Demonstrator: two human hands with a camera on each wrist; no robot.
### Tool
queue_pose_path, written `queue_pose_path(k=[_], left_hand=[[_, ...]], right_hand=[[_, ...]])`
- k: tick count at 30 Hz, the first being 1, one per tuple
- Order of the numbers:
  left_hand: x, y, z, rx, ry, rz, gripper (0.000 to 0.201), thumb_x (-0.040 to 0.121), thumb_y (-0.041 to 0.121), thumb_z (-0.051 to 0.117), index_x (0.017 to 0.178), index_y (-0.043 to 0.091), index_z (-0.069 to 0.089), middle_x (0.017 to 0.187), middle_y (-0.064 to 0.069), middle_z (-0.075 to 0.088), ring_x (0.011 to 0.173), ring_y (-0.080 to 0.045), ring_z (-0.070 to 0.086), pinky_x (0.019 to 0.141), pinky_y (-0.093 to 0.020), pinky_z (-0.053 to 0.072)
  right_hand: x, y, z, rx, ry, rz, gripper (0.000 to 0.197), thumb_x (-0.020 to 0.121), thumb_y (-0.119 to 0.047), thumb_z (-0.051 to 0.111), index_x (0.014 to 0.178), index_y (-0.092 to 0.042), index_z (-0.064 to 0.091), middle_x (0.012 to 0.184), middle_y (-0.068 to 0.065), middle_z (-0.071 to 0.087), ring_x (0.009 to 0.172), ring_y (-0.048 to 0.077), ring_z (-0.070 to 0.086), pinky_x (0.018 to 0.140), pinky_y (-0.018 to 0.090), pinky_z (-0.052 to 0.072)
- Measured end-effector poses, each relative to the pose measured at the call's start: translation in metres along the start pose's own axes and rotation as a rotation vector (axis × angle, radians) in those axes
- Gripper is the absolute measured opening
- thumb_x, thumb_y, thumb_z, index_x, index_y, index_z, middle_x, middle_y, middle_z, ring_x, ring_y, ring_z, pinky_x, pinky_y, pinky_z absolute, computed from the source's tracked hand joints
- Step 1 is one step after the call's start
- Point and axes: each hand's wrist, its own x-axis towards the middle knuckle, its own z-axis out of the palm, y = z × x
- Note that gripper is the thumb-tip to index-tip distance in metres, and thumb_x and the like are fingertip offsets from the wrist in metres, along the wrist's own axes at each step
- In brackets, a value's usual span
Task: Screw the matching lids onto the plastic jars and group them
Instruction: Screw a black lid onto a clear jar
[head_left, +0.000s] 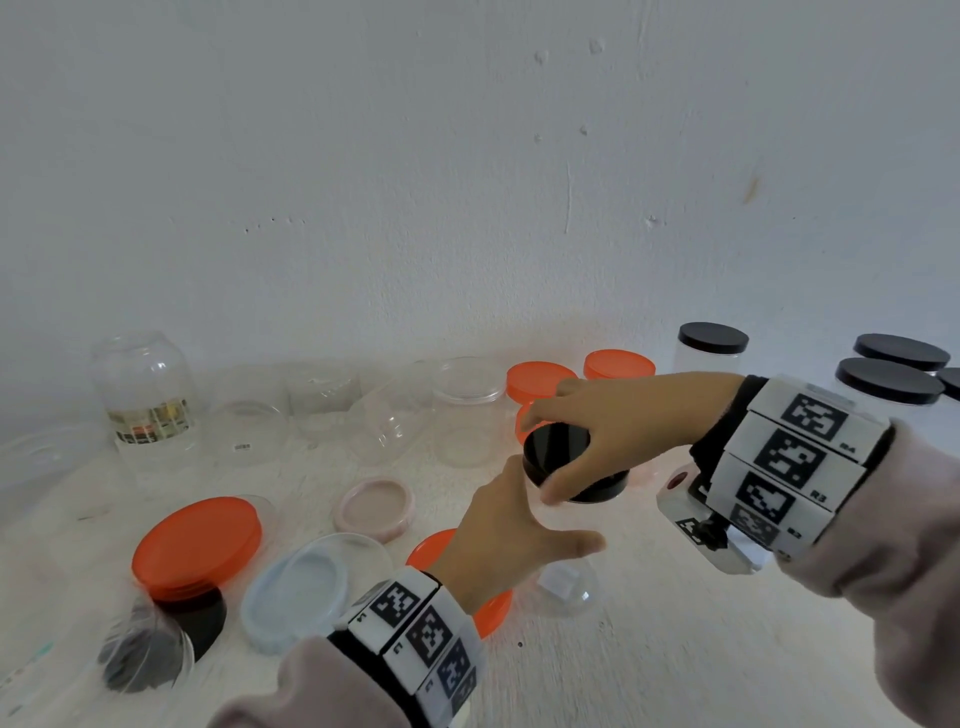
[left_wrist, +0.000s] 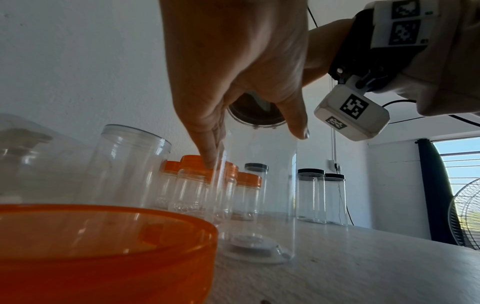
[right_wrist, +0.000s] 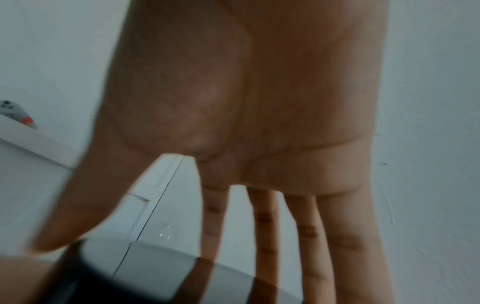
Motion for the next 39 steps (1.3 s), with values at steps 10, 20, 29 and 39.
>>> queue_pose_path(k=[10, 20, 29, 39], left_hand=[[0.000, 0.000, 0.001, 0.000, 0.004, 0.000, 0.085, 0.064, 0.047, 0.084, 0.134, 0.028, 0.039, 0.123, 0.014, 0.054, 0.112, -0.004, 0.050, 0.087, -0.017, 0.042], [-0.001, 0.002, 0.000, 0.011, 0.003, 0.003, 0.085, 0.066, 0.046, 0.083, 0.134, 0.031, 0.036, 0.125, 0.014, 0.053, 0.113, -0.005, 0.049, 0.090, -0.019, 0.041], [-0.001, 0.003, -0.001, 0.007, -0.005, -0.005, 0.085, 0.065, 0.046, 0.083, 0.134, 0.028, 0.038, 0.123, 0.012, 0.055, 0.113, -0.006, 0.051, 0.093, -0.024, 0.045], [-0.001, 0.001, 0.001, 0.001, 0.010, 0.006, 0.082, 0.064, 0.047, 0.083, 0.131, 0.032, 0.039, 0.120, 0.017, 0.056, 0.110, -0.002, 0.052, 0.089, -0.019, 0.044]], right_hand=[[0.001, -0.001, 0.003, -0.046, 0.038, 0.016, 0.063, 0.075, -0.074, 0.057, 0.126, -0.040, 0.046, 0.107, -0.011, 0.047, 0.098, 0.015, 0.055, 0.083, 0.035, 0.054], [-0.001, 0.005, -0.004, 0.074, -0.023, -0.085, 0.066, 0.073, -0.052, 0.075, 0.131, -0.050, 0.042, 0.124, -0.021, 0.042, 0.115, 0.007, 0.043, 0.092, 0.027, 0.044], [0.006, -0.001, 0.003, -0.027, 0.044, -0.014, 0.060, 0.076, -0.069, 0.061, 0.127, -0.044, 0.042, 0.119, -0.009, 0.046, 0.105, 0.016, 0.051, 0.084, 0.031, 0.050], [-0.001, 0.013, 0.012, 0.091, 0.105, -0.083, 0.064, 0.076, -0.063, 0.064, 0.133, -0.050, 0.039, 0.118, -0.016, 0.045, 0.108, 0.007, 0.044, 0.086, 0.025, 0.043]])
